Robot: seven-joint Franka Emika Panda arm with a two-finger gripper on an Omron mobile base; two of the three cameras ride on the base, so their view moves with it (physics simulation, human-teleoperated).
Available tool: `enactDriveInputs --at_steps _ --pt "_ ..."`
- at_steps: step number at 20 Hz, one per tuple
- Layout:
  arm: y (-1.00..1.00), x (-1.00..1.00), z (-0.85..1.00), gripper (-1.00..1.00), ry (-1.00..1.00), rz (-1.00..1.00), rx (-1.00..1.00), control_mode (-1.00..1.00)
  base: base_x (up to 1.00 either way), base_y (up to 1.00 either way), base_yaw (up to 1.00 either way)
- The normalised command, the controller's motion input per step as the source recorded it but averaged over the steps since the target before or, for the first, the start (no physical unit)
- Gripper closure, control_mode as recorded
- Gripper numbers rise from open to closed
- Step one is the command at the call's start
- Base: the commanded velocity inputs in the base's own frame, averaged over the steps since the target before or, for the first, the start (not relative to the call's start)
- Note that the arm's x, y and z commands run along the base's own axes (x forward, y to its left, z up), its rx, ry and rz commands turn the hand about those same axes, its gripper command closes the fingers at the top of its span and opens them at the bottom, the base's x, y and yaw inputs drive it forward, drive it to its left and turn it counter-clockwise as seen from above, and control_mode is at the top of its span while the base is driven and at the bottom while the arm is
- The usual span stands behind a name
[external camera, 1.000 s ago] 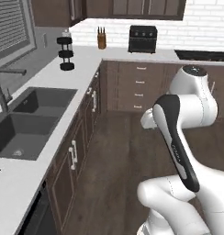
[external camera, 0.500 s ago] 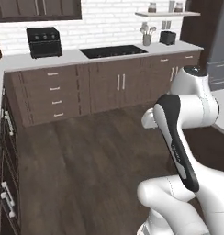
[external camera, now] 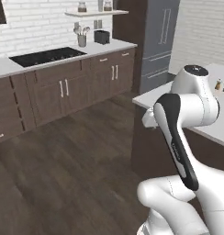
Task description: Navigate to the shelves.
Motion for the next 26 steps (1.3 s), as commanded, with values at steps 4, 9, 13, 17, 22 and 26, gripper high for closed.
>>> enactDriveInputs --at_steps 4,9,13,17,22,26 --pt "0.00 0.00 0.00 -1.00 0.00 0.00 0.00 1.00 0.30 0.24 -0.57" --pt "0.00 0.00 0.00 -1.00 0.00 0.00 0.00 1.00 0.26 0.26 -0.54" --pt "0.00 0.00 0.00 -1.00 0.00 0.00 0.00 1.00 0.31 0.34 -0.48" --pt "0.00 0.00 0.00 -1.00 0.00 0.00 0.00 1.00 0.92 0.84 -0.13" --pt "0.00 0.00 0.00 -1.00 0.00 0.00 0.00 1.00 1.00 0.82 -0.09" --pt "0.00 0.00 0.00 -1.00 0.00 0.00 0.00 1.00 1.00 0.93 -0.03"
